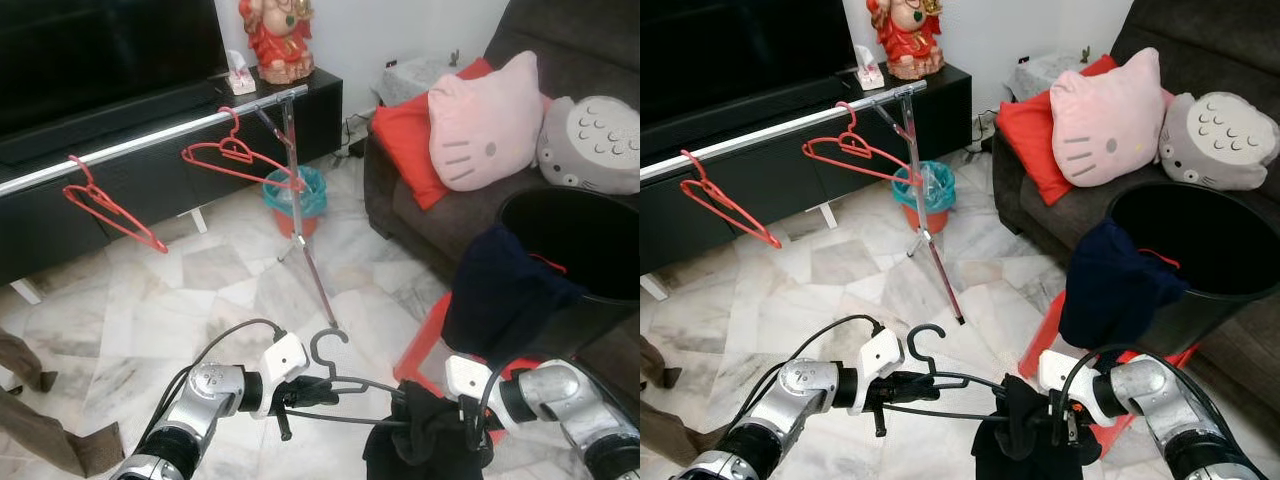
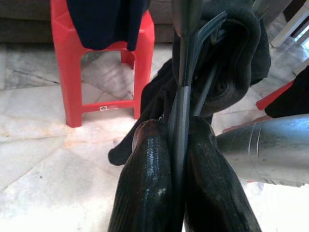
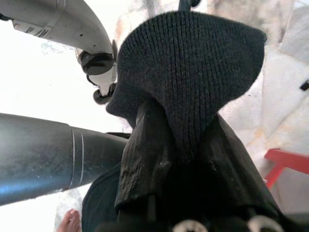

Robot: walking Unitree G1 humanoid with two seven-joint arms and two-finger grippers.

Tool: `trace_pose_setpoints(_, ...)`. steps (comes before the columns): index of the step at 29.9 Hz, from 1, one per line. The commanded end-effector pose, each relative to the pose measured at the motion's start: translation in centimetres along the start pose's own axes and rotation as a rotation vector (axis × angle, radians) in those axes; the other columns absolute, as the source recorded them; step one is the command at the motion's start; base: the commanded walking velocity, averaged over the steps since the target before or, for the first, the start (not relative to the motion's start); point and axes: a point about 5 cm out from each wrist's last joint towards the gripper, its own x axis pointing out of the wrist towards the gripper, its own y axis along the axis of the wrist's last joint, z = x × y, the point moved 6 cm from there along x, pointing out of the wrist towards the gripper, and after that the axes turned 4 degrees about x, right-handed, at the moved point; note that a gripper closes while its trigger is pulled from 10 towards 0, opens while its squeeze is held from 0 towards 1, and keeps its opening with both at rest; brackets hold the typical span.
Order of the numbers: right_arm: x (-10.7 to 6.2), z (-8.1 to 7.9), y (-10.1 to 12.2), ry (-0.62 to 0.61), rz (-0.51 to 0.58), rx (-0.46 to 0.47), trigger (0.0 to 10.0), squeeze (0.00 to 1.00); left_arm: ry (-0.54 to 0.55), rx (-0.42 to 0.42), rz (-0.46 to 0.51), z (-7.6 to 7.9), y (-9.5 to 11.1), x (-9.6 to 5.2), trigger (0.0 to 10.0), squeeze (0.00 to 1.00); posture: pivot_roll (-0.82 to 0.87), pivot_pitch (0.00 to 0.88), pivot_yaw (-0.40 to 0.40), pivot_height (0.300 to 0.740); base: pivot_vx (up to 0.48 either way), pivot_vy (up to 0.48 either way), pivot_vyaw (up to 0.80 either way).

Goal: Hang hanger

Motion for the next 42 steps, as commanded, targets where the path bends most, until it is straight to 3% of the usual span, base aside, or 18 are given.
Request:
trace_pose_setpoints(1, 0.0, -0.3, 1.7, 0.041, 0.037, -0.072, 10.0, 0.00, 0.066, -0.048, -0.029, -0.6, -1.3, -0.7, 10.0, 0.00, -0.08, 0.021, 0.032, 0.740, 0.000, 0.000, 0.00)
trace_pose_setpoints(8, -0.2, -0.6, 1.7, 0.057, 0.025, -0.087, 10.0, 0.00, -0.005, -0.049, -0.023, 0.4, -1.7, -0.9, 10.0, 0.00, -0.08, 0.023, 0.030, 0.740, 0.000, 0.000, 0.00)
trace_pose_setpoints(25, -0.1, -0.3, 1.2, 0.025, 0.010, -0.083, 10.0, 0.00, -0.042, -0.053, 0.002, 0.4, -1.3, -1.3, 10.0, 0.00, -0.08, 0.023, 0.029, 0.740, 0.000, 0.000, 0.00)
trace_pose_setpoints(26, -0.1, -0.3, 1.2, 0.026, 0.010, -0.080, 10.0, 0.27, -0.042, -0.054, 0.003, 0.4, -1.3, -1.3, 10.0, 0.00, -0.08, 0.023, 0.030, 0.740, 0.000, 0.000, 0.00)
trace_pose_setpoints(28, -0.1, -0.3, 1.2, 0.026, 0.010, -0.079, 10.0, 0.27, -0.043, -0.054, 0.003, 0.4, -1.3, -1.3, 10.0, 0.00, -0.08, 0.023, 0.030, 0.740, 0.000, 0.000, 0.00)
trace_pose_setpoints(29, 0.0, -0.3, 1.2, 0.024, 0.012, -0.080, 10.0, 0.51, -0.045, -0.055, 0.004, 0.5, -1.3, -1.3, 10.0, 0.00, -0.08, 0.022, 0.030, 0.740, 0.000, 0.000, 0.00)
trace_pose_setpoints(36, 0.0, -0.2, 1.2, 0.018, 0.013, -0.081, 10.0, 0.49, -0.041, -0.053, 0.007, 0.4, -1.2, -1.3, 10.0, 0.00, -0.08, 0.020, 0.031, 0.740, 0.000, 0.000, 0.00)
trace_pose_setpoints(37, 0.0, -0.2, 1.2, 0.017, 0.013, -0.080, 10.0, 0.66, -0.042, -0.052, 0.007, 0.4, -1.2, -1.3, 10.0, 0.00, -0.08, 0.020, 0.031, 0.740, 0.000, 0.000, 0.00)
trace_pose_setpoints(38, 0.0, -0.2, 1.2, 0.017, 0.013, -0.080, 10.0, 0.66, -0.042, -0.052, 0.007, 0.4, -1.2, -1.3, 10.0, 0.00, -0.08, 0.020, 0.031, 0.740, 0.000, 0.000, 0.00)
trace_pose_setpoints(39, 0.0, -0.2, 1.2, 0.016, 0.013, -0.080, 10.0, 1.00, -0.043, -0.053, 0.008, 0.4, -1.2, -1.3, 10.0, 0.00, -0.08, 0.021, 0.032, 0.740, 0.000, 0.000, 0.00)
trace_pose_setpoints(42, 0.0, -0.2, 1.2, 0.012, 0.013, -0.082, 10.0, 1.00, -0.044, -0.055, 0.011, 0.5, -1.2, -1.3, 10.0, 0.00, -0.08, 0.022, 0.031, 0.740, 0.000, 0.000, 0.00)
